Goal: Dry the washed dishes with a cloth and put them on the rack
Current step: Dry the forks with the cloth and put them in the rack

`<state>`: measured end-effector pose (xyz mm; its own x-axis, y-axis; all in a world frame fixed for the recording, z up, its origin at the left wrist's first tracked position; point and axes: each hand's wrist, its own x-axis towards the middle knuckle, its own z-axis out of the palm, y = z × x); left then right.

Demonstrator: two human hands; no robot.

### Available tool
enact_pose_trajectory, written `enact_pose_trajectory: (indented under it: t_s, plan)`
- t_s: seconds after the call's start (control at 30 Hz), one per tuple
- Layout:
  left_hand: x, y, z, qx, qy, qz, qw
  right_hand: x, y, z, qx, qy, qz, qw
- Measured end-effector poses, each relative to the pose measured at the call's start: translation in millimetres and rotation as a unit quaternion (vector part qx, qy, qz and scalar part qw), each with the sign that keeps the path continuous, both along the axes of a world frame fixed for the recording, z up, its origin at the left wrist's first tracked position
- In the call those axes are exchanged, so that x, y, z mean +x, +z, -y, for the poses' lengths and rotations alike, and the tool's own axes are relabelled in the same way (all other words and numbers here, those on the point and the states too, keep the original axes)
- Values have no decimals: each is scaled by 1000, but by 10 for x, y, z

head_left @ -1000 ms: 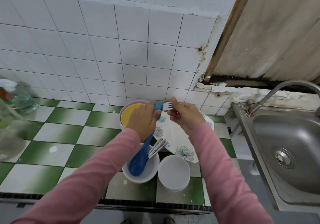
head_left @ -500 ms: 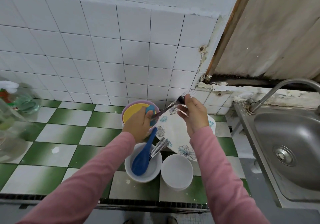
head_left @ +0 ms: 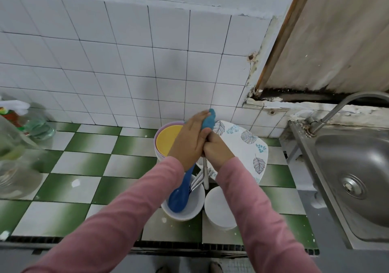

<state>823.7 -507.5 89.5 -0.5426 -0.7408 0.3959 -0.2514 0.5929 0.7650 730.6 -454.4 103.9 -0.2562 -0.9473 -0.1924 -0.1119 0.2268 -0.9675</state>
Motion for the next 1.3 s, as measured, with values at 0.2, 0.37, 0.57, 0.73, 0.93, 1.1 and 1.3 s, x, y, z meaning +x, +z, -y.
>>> enact_pose_trajectory:
  t_s: [0.2, 0.37, 0.57, 0.73, 0.93, 1.1, 1.3]
  plan:
    - [63, 37, 63, 88, 51, 36, 994, 17, -41, -124, 30, 13, -18, 999]
    - [97, 91, 99, 138, 70, 43, 987, -100, -135, -299, 59, -63, 12, 996]
    - [-107, 62, 3, 265, 43, 45, 962, -386, -2, -579, 2, -175, -35, 984]
    - [-513, 65, -227, 246, -19, 92, 965, -756, 71, -968, -22, -251, -62, 966]
    - [-1112, 126, -711, 256, -78, 109, 957, -1215, 168, -1619, -44, -315, -62, 946]
    - [-1750, 249, -1402, 247, -126, 103, 955, -1679, 335, -2387, -60, -350, -111, 928]
    - [-2724, 376, -2514, 278, -193, 66, 939, -2440, 526, -3549, -36, -383, -261, 885]
